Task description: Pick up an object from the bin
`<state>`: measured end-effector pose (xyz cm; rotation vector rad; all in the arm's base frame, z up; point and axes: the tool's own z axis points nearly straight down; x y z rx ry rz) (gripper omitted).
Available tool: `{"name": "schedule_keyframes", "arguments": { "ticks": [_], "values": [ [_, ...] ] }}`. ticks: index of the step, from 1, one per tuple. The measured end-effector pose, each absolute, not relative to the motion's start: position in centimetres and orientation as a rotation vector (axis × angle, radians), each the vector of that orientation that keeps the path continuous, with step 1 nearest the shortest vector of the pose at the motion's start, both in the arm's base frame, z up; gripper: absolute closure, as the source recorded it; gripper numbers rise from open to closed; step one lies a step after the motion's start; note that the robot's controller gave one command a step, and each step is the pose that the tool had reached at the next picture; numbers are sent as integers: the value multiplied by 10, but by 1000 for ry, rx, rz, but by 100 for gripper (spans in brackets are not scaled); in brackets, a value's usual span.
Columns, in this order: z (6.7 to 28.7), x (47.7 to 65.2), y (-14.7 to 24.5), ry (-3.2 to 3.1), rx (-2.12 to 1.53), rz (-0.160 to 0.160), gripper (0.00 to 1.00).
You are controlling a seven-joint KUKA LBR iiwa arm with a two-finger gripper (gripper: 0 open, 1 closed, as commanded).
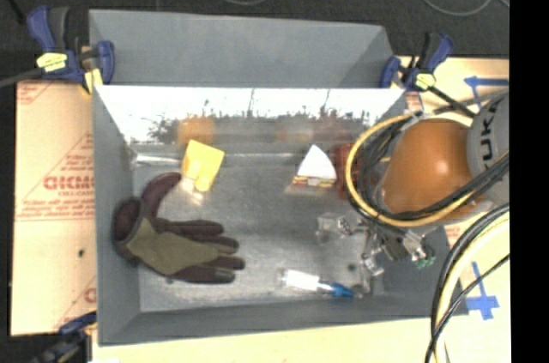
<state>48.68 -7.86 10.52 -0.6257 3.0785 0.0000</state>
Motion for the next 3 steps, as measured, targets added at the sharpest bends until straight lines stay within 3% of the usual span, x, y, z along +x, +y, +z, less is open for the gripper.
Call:
{"name": "schedule_keyframes", "arguments": {
  "ticks": [1,2,3],
  "values": [
    [110,495,-104,2989,-943,-7,0],
    [86,484,-48,2962,-1035,-2,0],
    [70,472,1,3013,-853,-6,100]
  ]
}}
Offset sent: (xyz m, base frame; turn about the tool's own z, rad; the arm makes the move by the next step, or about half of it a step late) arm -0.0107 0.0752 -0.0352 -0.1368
